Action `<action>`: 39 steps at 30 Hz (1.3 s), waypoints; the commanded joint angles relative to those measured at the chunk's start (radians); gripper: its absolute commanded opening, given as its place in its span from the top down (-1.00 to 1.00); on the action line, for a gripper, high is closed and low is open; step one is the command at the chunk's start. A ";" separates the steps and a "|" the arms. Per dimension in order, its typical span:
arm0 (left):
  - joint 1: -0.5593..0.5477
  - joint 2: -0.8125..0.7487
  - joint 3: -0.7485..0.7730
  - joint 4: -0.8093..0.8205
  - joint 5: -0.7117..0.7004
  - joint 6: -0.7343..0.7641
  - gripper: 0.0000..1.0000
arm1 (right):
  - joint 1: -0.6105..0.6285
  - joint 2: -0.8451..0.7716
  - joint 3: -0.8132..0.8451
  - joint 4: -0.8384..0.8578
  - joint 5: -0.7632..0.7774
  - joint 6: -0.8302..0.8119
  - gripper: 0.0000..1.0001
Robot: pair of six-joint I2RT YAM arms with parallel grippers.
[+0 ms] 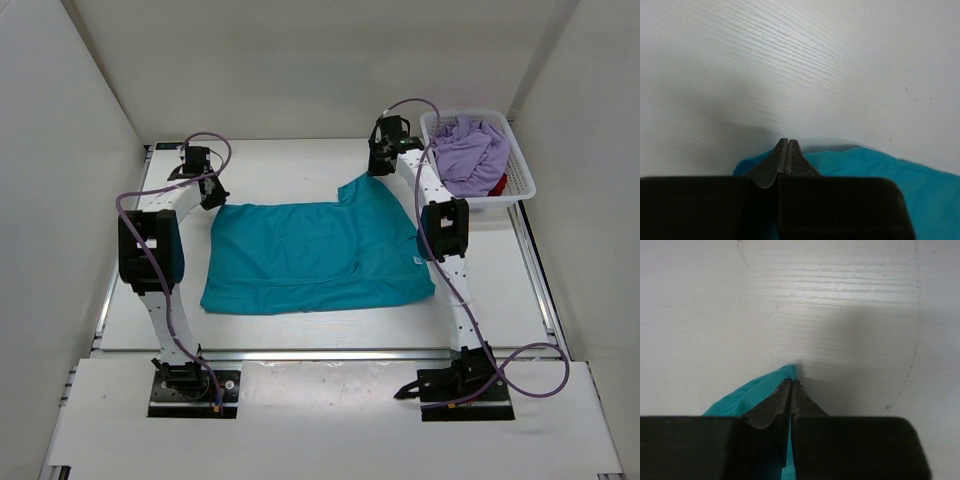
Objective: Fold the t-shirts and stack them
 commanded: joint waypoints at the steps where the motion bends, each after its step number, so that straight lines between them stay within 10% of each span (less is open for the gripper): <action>1: 0.006 -0.088 -0.035 0.031 0.036 -0.010 1.00 | 0.006 -0.054 0.064 0.005 -0.025 0.000 1.00; 11: 0.007 -0.165 -0.125 0.071 0.030 -0.003 1.00 | 0.017 -0.087 0.226 -0.314 -0.079 0.028 1.00; 19: 0.004 -0.271 -0.193 0.074 0.050 0.004 1.00 | 0.109 -0.264 0.150 -0.506 0.199 0.038 1.00; 26: 0.035 -0.302 -0.211 0.051 0.036 0.026 1.00 | 0.135 -0.473 -0.238 -0.398 0.221 0.021 1.00; 31: 0.061 -0.313 -0.265 0.065 0.058 0.007 1.00 | 0.098 -0.847 -0.860 -0.020 0.146 0.034 1.00; 39: 0.053 -0.345 -0.316 0.064 0.045 0.009 1.00 | 0.037 -0.996 -1.158 0.109 0.026 0.048 0.99</action>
